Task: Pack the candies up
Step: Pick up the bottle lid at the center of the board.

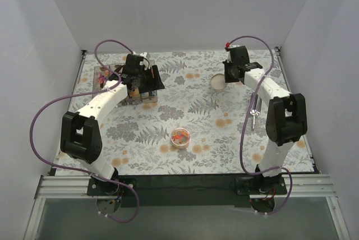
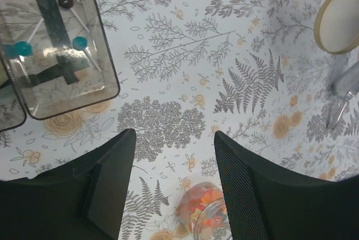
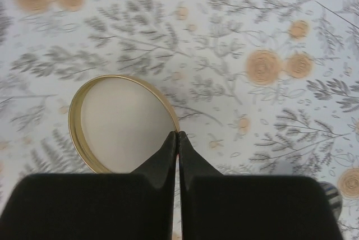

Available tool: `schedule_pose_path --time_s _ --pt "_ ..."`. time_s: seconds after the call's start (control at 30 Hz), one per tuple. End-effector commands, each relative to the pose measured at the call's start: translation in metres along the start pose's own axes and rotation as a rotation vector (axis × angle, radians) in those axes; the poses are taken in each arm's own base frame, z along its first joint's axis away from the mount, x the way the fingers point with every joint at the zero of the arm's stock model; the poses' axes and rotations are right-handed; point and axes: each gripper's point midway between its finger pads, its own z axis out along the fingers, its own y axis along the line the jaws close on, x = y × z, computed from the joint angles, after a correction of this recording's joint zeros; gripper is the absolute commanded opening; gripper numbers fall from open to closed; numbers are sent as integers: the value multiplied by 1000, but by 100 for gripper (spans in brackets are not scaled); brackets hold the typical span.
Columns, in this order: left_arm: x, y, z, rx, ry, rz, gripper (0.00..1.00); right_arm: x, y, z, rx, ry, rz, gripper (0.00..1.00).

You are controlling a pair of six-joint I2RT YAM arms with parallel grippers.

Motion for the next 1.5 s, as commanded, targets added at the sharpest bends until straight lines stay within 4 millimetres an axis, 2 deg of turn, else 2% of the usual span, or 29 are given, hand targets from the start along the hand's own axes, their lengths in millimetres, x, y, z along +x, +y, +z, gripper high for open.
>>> schedule_pose_path --time_s 0.0,0.07,0.1,0.13,0.17,0.2,0.23,0.27,0.33,0.37,0.47,0.57,0.73,1.0,1.13,1.17,1.33,1.47 --pt "-2 -41 -18 118 -11 80 57 -5 45 -40 -141 -54 -74 1" --pt "1 -43 -19 111 -15 122 56 -1 59 -56 -180 -63 -81 1" --pt "1 -46 -20 115 -19 120 55 3 73 -63 -203 -64 -105 1" --pt "2 -50 -21 122 -19 115 53 10 78 -66 -210 -58 -115 1" --pt "2 -54 -23 129 -20 93 51 8 83 -77 -222 -80 -125 1" --pt "5 -61 -24 140 -16 96 49 10 97 -84 -245 -89 -150 1" --pt "6 -63 -22 137 -16 100 41 15 101 -87 -237 -91 -165 1" --pt "10 -65 -20 131 -6 89 41 16 114 -98 -249 -109 -189 1" --pt "18 -74 -17 132 25 81 40 21 119 -104 -214 -123 -209 1" --pt "20 -76 -18 125 30 63 40 24 128 -111 -220 -132 -223 1" --pt "22 -91 -23 150 20 69 39 34 135 -116 -217 -129 -208 1" --pt "33 -100 -18 152 39 97 40 41 147 -122 -257 -125 -194 1" --pt "51 -111 -12 153 76 113 39 46 152 -129 -234 -147 -215 1" --pt "75 -116 2 131 127 148 39 57 157 -136 -239 -160 -220 1" --pt "86 -109 15 70 148 180 38 56 160 -140 -242 -169 -222 1" --pt "84 -108 16 52 135 188 34 57 162 -141 -246 -169 -228 1" --pt "86 -106 20 28 128 213 27 58 164 -143 -243 -175 -236 1" --pt "88 -108 23 30 127 221 13 58 165 -144 -247 -179 -238 1"
